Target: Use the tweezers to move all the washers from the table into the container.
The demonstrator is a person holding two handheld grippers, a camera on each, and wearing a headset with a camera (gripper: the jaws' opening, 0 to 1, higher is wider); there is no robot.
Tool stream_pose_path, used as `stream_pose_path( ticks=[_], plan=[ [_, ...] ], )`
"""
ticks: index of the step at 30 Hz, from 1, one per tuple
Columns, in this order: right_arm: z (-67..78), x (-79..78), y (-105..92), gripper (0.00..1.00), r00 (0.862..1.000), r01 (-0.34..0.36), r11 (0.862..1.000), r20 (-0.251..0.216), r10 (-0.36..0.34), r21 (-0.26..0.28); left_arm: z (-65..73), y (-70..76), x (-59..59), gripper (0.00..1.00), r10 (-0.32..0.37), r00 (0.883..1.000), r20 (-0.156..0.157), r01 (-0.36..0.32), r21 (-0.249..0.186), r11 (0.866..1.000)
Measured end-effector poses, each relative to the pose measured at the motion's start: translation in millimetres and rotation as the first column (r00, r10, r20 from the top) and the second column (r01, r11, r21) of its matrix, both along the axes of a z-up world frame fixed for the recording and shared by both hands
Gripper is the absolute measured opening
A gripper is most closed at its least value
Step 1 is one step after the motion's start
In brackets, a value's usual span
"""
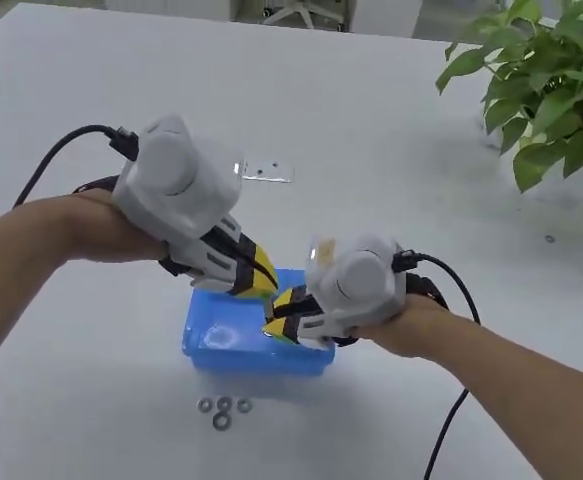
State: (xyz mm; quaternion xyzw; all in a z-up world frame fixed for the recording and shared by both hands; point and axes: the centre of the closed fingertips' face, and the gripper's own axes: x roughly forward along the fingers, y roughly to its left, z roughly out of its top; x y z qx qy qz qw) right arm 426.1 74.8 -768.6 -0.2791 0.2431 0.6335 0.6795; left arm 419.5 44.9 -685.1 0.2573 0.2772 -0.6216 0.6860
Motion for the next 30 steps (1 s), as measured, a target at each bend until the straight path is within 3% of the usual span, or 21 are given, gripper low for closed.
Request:
stream_pose_path(
  ticks=[22, 30],
  plan=[
    [30.6, -14.1, -0.6, 0.11, 0.999, 0.012, 1.0, 0.048, -0.013, 0.024, 29.5, -1.6, -16.7, 0.05, -0.007, 0.999, 0.045, 0.007, 0.006, 1.0],
    [37.8, -25.2, 1.4, 0.11, 0.998, 0.011, 0.999, 0.06, -0.013, 0.033, 36.3, -0.3, -28.9, 0.05, -0.01, 0.998, 0.058, 0.009, 0.015, 1.0]
  ],
)
